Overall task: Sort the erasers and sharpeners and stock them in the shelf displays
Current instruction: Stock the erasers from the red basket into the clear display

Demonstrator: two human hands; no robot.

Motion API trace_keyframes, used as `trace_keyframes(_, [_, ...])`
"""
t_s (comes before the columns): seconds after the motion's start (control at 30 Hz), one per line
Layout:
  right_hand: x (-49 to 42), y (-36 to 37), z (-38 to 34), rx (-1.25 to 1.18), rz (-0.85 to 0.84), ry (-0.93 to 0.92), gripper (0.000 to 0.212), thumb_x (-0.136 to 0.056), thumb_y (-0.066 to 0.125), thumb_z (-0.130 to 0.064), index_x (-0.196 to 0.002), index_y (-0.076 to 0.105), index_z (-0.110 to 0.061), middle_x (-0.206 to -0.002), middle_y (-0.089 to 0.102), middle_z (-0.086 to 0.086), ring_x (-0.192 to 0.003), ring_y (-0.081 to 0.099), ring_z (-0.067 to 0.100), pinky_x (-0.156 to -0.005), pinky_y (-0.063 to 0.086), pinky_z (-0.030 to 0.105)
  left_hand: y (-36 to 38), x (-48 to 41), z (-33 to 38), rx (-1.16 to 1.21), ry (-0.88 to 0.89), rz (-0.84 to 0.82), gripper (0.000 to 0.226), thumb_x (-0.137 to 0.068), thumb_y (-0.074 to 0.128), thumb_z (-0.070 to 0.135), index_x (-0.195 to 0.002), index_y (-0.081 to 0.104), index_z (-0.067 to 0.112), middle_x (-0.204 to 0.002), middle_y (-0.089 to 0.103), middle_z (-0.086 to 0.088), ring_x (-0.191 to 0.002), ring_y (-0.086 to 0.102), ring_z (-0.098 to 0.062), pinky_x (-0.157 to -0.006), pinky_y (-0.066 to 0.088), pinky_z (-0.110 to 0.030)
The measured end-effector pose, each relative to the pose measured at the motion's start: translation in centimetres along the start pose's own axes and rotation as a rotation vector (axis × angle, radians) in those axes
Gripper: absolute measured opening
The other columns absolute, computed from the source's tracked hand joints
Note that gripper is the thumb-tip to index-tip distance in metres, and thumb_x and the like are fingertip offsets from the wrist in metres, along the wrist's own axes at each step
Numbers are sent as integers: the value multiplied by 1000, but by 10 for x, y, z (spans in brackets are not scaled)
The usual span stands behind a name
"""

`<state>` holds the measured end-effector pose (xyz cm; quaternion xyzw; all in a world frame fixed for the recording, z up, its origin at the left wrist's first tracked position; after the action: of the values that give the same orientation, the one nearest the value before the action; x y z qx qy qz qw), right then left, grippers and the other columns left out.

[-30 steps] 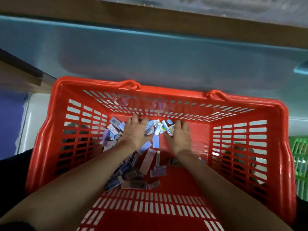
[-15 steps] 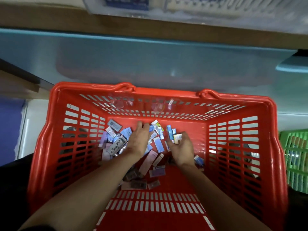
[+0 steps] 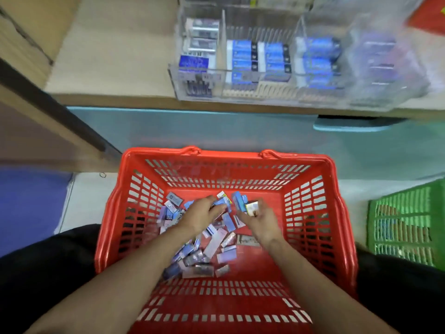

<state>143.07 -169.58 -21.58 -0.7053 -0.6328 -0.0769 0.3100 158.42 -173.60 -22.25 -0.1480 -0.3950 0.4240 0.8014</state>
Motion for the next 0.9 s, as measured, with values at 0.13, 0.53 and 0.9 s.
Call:
trace_keyframes(0.13, [25,-19,-50,20,-7,-113,20,-79,74,-18,-85,56,-10,-66,59,-4,-54,47,5,-53,39,24,-36,25,28,-17,66,42,31,-96,51,34,-75,52,10,-58,53,3,-58,53,-17,-59,35,-28])
trace_keyframes(0.53, [104,-74,-211,350,-112,-427,30,-75,77,-19,-92,58,-4,-69,57,1,-55,44,8,-54,36,24,-161,107,150,230,386,266,25,-96,50,9,-120,53,13,-86,62,4,-72,55,7,-66,40,-3])
trace_keyframes(0.9, [134,-96,-275,269,-120,-575,24,-74,78,-12,-81,58,-23,-61,51,-9,-46,42,-2,-47,33,11,-193,133,184,547,295,306,33,-94,48,40,-85,68,15,-55,54,6,-52,50,-4,-55,38,-18])
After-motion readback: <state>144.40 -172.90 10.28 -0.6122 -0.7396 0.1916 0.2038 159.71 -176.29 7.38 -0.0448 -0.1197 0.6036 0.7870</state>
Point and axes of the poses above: each hand's wrist, its own x-axis away from the middle knuckle, its own y-axis out of the palm, z = x × y, the point moved 8 cm from there along -x, towards the middle knuckle
